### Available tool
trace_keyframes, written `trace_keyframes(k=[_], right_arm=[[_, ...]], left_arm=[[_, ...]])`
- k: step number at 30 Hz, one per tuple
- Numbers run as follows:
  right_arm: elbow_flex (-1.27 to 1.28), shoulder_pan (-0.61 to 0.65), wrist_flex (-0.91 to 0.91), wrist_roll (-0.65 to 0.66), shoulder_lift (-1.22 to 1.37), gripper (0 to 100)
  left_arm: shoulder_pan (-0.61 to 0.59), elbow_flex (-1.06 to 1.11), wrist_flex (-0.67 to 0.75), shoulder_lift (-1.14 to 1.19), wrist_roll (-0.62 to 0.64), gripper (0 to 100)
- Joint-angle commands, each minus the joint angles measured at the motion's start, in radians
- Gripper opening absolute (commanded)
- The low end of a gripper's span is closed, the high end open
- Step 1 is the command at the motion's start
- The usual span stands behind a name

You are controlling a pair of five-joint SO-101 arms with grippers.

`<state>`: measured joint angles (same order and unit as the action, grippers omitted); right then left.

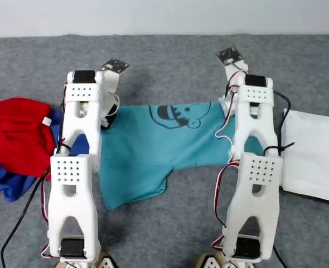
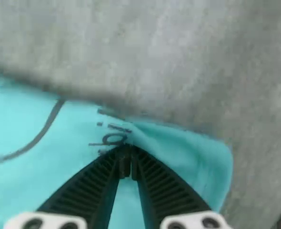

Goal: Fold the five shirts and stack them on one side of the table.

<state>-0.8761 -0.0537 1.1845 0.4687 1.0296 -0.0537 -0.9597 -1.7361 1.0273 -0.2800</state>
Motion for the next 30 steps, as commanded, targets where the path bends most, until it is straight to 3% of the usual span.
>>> trace_keyframes(k=[1, 13, 18, 20, 25, 30], right_arm=[[-0.086, 0.002, -0.099, 0.009, 0.015, 2.1], [-0.463, 0.031, 0.375, 0.006, 0.024, 2.4], [-0.600, 0.079, 0.607, 0.006, 0.018, 2.5], [-0.614, 0.093, 0.616, 0.005, 0.012, 2.1], [-0.531, 0.117, 0.616, -0.025, -0.093, 2.5], [-0.172, 0.163, 0.615, -0.028, -0.297, 2.5]], left_arm=[[-0.009, -0.022, -0.018, -0.083, 0.009, 1], [-0.012, 0.004, -0.020, -0.244, 0.009, 1], [-0.012, 0.130, -0.020, -0.365, 0.009, 1], [-0.014, 0.205, -0.020, -0.436, 0.009, 1], [-0.087, 0.390, -0.015, -0.635, 0.038, 1], [-0.239, 0.518, -0.015, -0.799, 0.049, 1]])
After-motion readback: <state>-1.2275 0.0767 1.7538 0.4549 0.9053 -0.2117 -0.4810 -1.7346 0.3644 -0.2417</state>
